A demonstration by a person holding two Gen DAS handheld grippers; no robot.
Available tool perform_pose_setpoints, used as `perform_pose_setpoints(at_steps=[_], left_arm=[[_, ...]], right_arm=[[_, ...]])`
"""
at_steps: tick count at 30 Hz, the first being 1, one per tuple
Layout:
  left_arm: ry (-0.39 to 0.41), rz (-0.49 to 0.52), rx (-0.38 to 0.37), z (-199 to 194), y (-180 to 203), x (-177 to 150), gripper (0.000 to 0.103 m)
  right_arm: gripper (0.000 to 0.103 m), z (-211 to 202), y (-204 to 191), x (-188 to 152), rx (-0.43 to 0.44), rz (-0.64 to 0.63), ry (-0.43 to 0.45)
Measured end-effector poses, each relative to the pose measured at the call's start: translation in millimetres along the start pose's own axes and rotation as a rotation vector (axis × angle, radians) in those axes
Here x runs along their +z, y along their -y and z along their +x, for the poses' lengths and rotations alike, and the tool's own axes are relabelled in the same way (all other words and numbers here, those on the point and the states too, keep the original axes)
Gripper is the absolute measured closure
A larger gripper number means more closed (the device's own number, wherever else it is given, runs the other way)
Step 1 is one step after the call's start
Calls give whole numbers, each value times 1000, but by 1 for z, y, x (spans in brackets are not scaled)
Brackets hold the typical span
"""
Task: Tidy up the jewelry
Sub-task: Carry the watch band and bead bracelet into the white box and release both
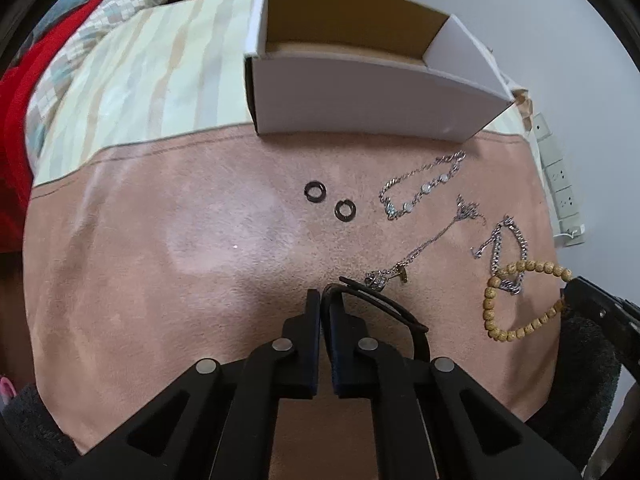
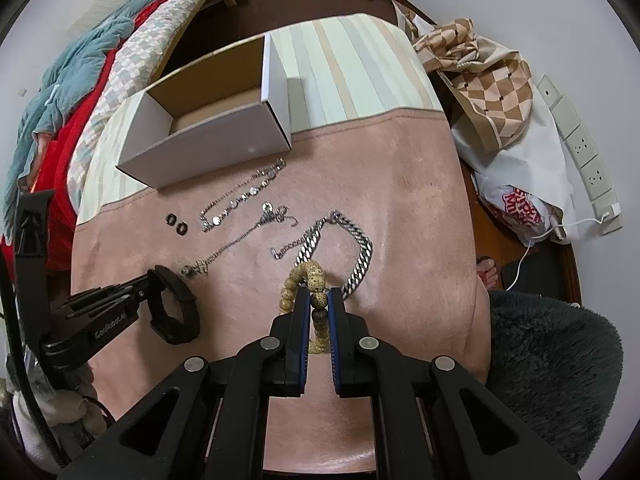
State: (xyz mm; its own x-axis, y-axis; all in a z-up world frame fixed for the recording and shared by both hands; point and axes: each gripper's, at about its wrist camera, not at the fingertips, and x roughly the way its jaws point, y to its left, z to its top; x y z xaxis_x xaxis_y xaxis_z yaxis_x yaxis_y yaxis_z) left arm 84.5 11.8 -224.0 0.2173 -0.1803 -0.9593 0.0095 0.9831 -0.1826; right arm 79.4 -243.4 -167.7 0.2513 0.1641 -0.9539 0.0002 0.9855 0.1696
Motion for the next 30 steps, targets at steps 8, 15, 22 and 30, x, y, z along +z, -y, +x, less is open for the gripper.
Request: perform_pose_setpoints(at_steps=[8, 15, 22, 30], left_arm=[[126, -6, -14, -63, -12, 17, 102], [249, -7, -16, -101, 2, 72, 102], [256, -23, -26, -90, -5, 138, 102], [140, -78, -47, -31, -27, 186, 101]], right_arm=[[94, -28, -13, 17, 59, -9, 50], [94, -71, -42, 72, 119, -71, 157], [94, -76, -85, 142, 119, -172, 238], [94, -6, -109, 190, 112, -222, 131]])
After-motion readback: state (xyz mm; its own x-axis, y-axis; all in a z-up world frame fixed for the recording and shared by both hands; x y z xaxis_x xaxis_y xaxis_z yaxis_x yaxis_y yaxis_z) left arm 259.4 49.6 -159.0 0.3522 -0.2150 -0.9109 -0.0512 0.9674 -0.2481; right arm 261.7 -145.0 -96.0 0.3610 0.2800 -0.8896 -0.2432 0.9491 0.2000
